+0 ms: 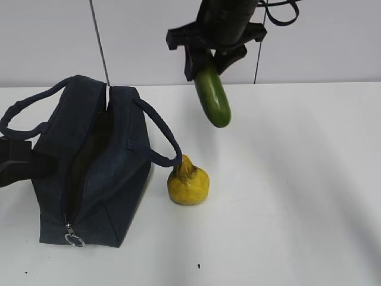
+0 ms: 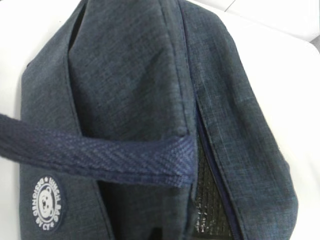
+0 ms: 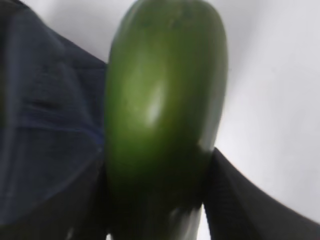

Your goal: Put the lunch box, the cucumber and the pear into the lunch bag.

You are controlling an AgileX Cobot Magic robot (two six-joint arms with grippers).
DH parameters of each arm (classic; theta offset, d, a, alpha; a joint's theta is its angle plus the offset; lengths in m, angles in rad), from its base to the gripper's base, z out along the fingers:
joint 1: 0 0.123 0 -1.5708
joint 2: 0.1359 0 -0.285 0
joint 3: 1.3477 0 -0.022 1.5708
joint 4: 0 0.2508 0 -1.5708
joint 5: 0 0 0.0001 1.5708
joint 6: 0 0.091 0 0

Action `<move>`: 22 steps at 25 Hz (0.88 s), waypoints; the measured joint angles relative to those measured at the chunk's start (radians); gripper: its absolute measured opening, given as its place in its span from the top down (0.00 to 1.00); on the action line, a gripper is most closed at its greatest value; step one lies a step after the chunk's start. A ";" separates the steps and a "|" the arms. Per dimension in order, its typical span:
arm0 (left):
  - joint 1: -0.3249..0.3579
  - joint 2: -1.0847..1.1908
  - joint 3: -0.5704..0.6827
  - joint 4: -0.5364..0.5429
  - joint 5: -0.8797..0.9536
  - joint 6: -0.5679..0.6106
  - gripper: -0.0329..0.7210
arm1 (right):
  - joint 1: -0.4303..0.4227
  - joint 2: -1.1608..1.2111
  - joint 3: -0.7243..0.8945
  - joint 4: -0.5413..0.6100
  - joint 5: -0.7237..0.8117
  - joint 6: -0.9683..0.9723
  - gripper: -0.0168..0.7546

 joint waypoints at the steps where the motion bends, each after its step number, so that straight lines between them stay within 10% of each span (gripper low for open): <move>1: 0.000 0.000 0.000 0.000 0.000 0.000 0.98 | 0.000 -0.002 -0.013 0.047 0.002 -0.016 0.49; 7: 0.000 0.000 0.000 0.000 0.000 0.000 0.98 | 0.006 0.003 -0.028 0.410 0.014 -0.149 0.49; 22: 0.000 0.000 0.000 0.001 0.001 0.000 0.98 | 0.045 0.202 -0.028 0.741 0.009 -0.221 0.49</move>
